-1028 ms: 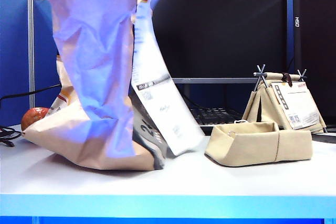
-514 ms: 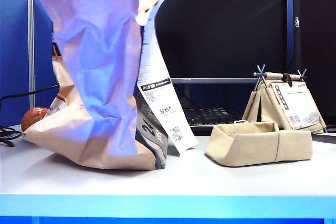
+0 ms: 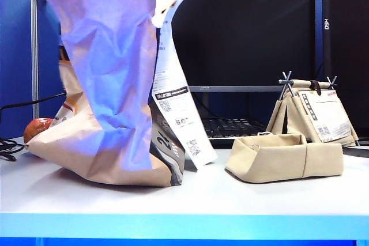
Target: Open the paper bag and put two oranges into the paper bag.
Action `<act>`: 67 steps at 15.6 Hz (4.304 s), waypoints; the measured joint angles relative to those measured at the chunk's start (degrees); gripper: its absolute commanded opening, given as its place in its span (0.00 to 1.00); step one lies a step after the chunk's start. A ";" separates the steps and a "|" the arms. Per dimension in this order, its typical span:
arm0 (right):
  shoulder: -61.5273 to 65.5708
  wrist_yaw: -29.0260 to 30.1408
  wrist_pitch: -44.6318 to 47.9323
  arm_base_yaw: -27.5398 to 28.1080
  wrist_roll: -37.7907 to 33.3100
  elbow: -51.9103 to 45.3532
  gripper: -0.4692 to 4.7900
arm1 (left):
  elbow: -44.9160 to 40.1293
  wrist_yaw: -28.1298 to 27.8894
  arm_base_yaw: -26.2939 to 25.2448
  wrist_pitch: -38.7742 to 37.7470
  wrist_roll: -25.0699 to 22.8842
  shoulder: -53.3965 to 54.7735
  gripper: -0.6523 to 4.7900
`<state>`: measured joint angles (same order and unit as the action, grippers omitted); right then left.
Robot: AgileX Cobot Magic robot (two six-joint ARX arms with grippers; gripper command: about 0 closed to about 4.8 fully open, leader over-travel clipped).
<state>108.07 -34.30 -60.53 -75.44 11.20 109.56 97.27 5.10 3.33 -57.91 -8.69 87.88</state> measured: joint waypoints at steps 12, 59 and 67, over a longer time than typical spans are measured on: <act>0.00 0.13 -0.17 0.68 -0.04 0.07 0.47 | -0.33 10.34 -4.31 -1.75 0.57 22.18 1.00; 0.00 2.45 0.04 1.22 -0.26 0.15 0.47 | -0.20 10.12 0.39 -0.50 5.75 29.33 0.98; 0.00 2.60 0.13 1.25 -0.26 0.22 0.47 | -0.31 16.39 1.38 4.37 5.84 33.33 0.98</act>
<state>108.07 -31.70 -60.40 -74.19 10.94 109.78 96.97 21.50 4.71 -53.54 -2.85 121.21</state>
